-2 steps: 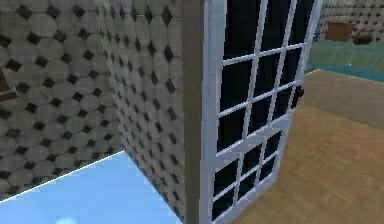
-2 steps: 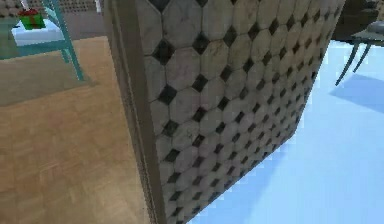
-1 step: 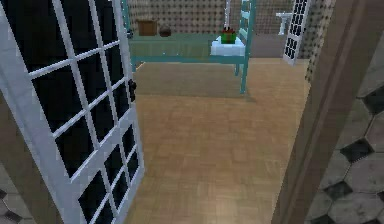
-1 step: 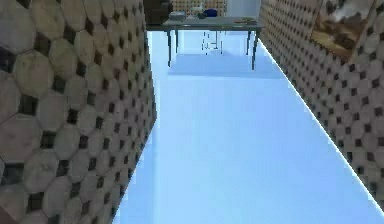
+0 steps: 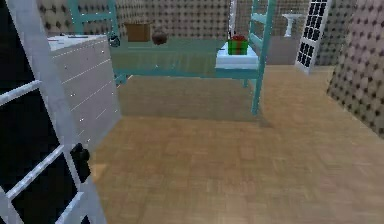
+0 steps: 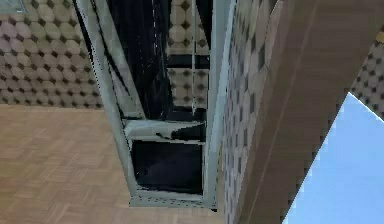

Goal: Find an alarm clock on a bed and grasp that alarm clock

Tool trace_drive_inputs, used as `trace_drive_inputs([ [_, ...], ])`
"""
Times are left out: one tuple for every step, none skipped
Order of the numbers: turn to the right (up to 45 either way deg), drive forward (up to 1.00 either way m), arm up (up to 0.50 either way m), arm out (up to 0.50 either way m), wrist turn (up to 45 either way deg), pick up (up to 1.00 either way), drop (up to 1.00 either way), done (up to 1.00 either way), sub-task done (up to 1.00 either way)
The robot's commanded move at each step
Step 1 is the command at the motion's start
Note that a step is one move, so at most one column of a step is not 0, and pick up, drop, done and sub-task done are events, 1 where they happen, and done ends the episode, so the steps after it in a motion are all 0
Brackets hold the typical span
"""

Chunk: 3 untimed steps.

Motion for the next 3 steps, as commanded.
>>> trace_drive_inputs([
  [24.0, 0.0, 0.0, 0.0, 0.0, 0.0, 0.0, 0.0, 0.0],
  [0.0, 1.0, 0.0, 0.0, 0.0, 0.0, 0.0, 0.0, 0.0],
  [0.0, 1.0, 0.0, 0.0, 0.0, 0.0, 0.0, 0.0, 0.0],
])
